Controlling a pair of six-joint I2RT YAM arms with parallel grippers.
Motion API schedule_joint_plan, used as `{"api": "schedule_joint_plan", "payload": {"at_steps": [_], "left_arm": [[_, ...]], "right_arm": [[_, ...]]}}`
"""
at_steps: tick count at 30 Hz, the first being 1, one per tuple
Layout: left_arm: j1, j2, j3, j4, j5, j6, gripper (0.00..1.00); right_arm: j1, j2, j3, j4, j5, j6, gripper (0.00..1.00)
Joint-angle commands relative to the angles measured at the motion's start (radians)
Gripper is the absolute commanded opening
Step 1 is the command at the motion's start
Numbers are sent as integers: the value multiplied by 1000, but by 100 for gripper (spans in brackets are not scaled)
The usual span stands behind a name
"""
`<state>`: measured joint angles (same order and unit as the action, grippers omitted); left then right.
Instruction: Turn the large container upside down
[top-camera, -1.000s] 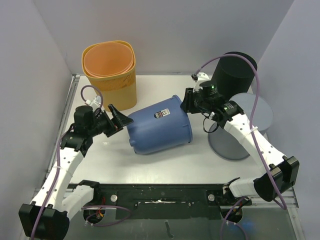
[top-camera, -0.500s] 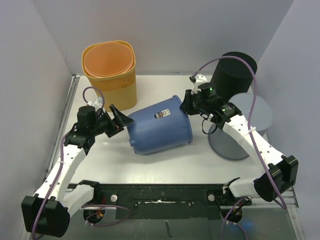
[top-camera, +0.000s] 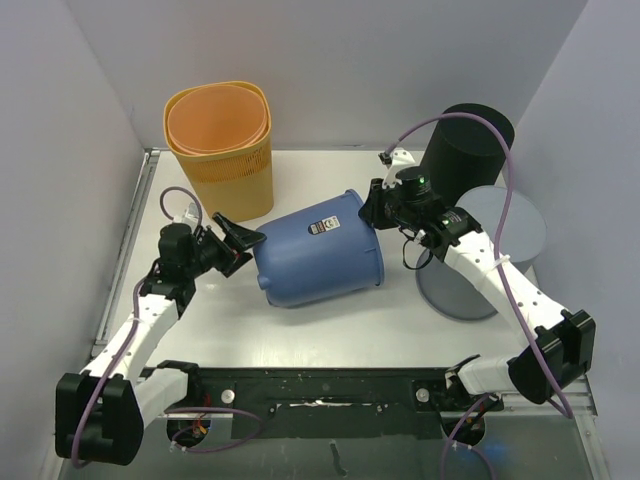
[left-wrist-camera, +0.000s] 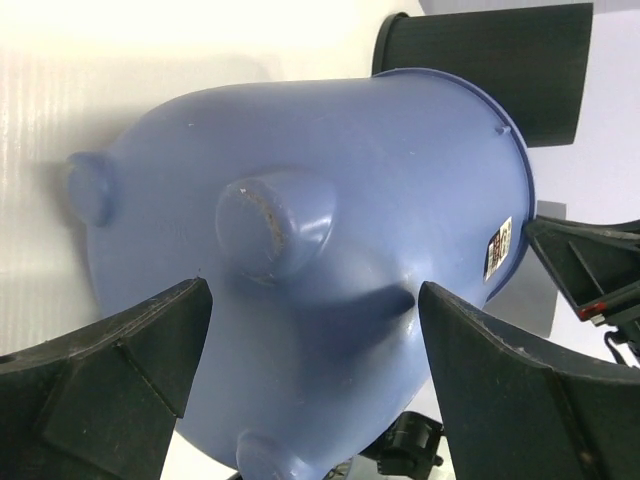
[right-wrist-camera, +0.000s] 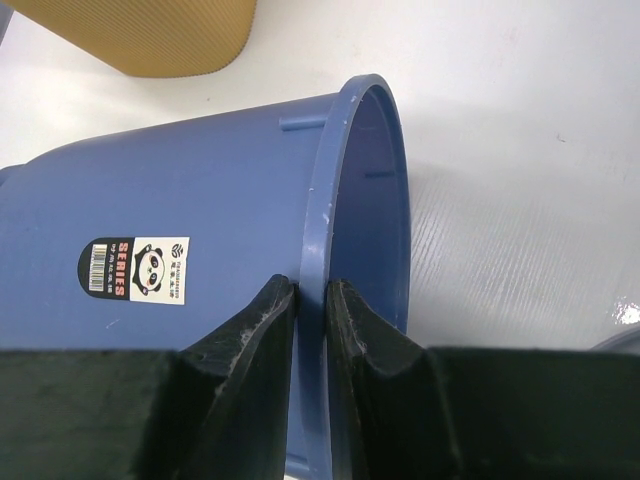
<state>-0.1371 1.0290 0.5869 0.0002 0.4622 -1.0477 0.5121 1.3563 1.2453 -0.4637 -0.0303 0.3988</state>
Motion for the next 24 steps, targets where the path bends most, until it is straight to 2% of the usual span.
{"api": "schedule_joint_plan", "payload": {"at_steps": [1,9,16,24], "left_arm": [[8,6,-29,209,33,-101,85],[21,7,-22,303,31,-145,85],[15,17,149,337,87,-160,85],[-15,57,298,384,131,-169,85]], "right_arm": [[6,3,-42,-88,10,-19,0],[7,-1,-62,-83,1,-35,0],[-6,-7,-91,-61,-19,-23,0],[-73,-34,-173,39,-135,45,0]]}}
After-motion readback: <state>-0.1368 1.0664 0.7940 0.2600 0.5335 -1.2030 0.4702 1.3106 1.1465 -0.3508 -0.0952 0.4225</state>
